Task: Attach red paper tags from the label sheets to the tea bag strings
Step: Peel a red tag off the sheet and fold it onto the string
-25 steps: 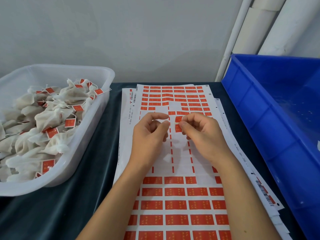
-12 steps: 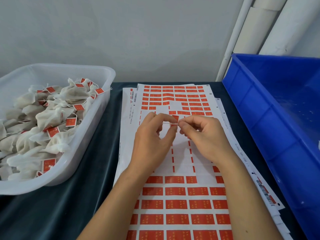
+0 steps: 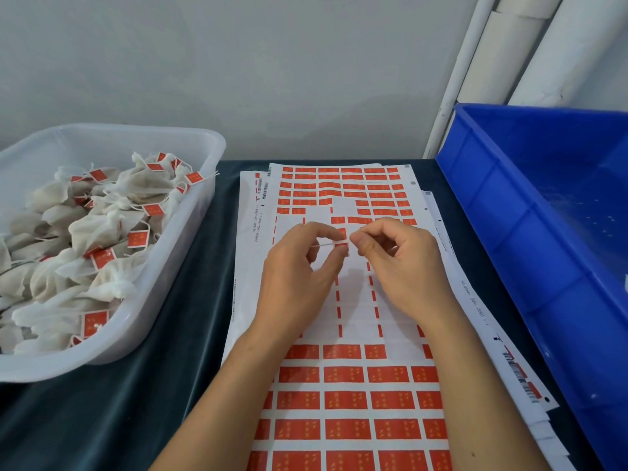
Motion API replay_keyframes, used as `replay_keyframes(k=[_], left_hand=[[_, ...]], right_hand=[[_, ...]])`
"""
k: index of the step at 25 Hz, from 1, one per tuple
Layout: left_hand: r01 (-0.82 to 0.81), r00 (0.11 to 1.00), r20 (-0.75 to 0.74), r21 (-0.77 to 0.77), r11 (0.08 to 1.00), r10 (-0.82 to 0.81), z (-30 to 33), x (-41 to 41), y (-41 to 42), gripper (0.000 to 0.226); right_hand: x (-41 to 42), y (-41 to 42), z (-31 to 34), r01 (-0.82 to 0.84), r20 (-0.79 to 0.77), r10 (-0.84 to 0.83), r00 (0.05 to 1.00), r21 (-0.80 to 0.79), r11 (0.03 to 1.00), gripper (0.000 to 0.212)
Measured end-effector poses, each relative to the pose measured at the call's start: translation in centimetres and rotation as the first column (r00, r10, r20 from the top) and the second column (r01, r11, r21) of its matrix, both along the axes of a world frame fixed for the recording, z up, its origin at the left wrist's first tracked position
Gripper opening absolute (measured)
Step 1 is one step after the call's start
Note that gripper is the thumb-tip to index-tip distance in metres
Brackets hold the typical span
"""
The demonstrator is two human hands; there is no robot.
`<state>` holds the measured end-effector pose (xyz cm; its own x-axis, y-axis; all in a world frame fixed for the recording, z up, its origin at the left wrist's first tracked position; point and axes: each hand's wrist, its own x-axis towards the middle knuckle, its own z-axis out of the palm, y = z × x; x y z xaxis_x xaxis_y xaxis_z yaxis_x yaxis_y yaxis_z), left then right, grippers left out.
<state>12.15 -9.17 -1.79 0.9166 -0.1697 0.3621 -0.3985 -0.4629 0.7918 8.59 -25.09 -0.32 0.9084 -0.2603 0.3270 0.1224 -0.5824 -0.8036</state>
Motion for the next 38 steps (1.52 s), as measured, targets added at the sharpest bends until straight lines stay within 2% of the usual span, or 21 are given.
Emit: replay_keyframes(k=[7, 12, 19, 25, 38], left_hand=[[0.054, 0.995, -0.076, -0.115, 0.992, -0.063, 0.4, -0.1, 0.3, 0.012], [0.097, 0.984, -0.122, -0.258, 0.961, -0.132, 0.8, 0.0, 0.5, 0.002], [0.100, 0.982, -0.137, -0.210, 0.973, -0.130, 0.7, 0.0, 0.4, 0.006], [0.085, 0.974, -0.191, -0.201, 0.976, -0.124, 0.9, 0.1, 0.4, 0.008], [0.125, 0.925, -0.309, -0.303, 0.945, -0.221, 1.5, 0.1, 0.6, 0.015]], right_hand=[[0.3, 0.4, 0.1, -0.008, 0.033, 0.007, 0.999, 0.013, 1.000, 0.008], [0.3, 0.4, 0.1, -0.021, 0.062, 0.017, 0.998, 0.062, 0.998, 0.007], [0.3, 0.6, 0.3, -0.032, 0.070, 0.025, 0.997, 0.102, 0.994, 0.006], [0.3, 0.7, 0.2, -0.014, 0.030, 0.011, 1.000, 0.133, 0.991, 0.020], [0.1, 0.7, 0.5, -0.053, 0.042, 0.047, 0.998, 0.167, 0.984, 0.007]])
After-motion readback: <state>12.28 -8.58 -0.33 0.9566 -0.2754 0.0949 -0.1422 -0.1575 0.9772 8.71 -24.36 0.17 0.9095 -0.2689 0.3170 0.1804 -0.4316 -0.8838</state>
